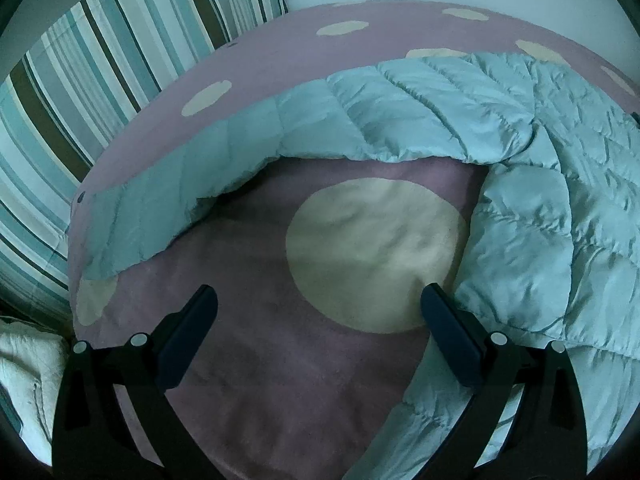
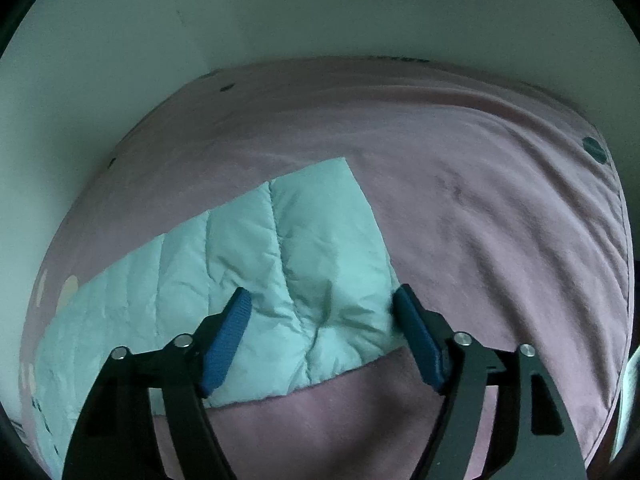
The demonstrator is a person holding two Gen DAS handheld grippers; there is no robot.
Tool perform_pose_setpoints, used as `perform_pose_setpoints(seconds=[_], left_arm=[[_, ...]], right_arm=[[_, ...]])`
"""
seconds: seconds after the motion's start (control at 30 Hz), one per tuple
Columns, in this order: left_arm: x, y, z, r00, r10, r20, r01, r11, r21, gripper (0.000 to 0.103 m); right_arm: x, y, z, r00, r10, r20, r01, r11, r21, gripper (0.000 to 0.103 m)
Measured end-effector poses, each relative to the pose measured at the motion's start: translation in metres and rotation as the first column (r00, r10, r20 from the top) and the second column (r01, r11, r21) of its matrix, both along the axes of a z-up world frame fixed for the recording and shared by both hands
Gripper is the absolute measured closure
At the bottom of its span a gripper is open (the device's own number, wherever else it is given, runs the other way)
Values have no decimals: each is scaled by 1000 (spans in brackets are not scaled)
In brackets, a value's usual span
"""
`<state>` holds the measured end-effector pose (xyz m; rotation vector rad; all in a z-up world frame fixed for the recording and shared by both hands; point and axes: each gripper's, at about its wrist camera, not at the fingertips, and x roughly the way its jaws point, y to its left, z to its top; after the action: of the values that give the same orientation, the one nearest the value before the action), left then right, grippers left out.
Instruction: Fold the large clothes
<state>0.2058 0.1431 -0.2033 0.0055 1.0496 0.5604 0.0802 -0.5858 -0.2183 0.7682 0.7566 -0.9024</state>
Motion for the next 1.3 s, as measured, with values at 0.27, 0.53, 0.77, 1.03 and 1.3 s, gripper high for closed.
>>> perform_pose_setpoints(seconds=[0.27,0.53,0.77,1.03,1.3], left_arm=[[-2,0,-4,1000,2,7,-2,1000,-2,2],[-1,1,-3,1000,0,11,0,1000,-4,2],[-2,1,-2,1000,-7,15,7,1000,0,2],[-2,7,-7,1000,-6,25,7,999,-32,2],[-1,4,-11,999,-17,44,18,1000,-12,2]], right_arm=[[7,10,-6,998,8,-61,-11,999,-50,51],[25,20,12,994,103,45,-102,995,-10,91],[66,83,62,947,289,142,-278,956,-94,92],[153,192,93,801,567,192,-550,824,-138,92],[234,306,78,623,761,179,-755,645,-115,92]])
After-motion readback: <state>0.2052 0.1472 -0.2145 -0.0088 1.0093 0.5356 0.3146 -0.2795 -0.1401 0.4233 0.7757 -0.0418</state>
